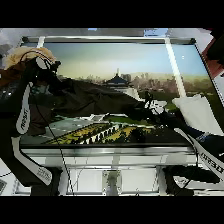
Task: Fold the shirts.
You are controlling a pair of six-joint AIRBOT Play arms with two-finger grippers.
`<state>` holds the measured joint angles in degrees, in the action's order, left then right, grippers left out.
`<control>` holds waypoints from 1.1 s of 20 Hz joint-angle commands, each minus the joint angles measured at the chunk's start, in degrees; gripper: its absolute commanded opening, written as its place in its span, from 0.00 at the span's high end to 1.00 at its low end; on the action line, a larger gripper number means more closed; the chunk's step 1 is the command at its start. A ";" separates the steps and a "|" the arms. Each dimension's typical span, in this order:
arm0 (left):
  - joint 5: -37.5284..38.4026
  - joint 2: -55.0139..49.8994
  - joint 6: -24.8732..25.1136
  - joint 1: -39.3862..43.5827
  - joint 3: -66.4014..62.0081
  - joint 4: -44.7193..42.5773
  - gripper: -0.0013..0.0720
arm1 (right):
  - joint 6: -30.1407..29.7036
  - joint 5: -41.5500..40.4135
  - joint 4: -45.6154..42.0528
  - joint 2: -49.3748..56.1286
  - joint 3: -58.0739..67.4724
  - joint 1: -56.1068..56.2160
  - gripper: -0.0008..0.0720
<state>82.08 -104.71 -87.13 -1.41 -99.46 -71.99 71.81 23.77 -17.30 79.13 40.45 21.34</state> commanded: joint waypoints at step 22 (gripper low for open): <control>4.13 -3.93 0.22 -0.02 -5.46 -0.04 0.96 | -5.60 -7.93 3.80 -3.48 1.62 -2.43 0.95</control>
<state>82.59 -109.08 -87.11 -1.39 -101.69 -71.99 72.38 16.43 -12.56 80.03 41.01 20.60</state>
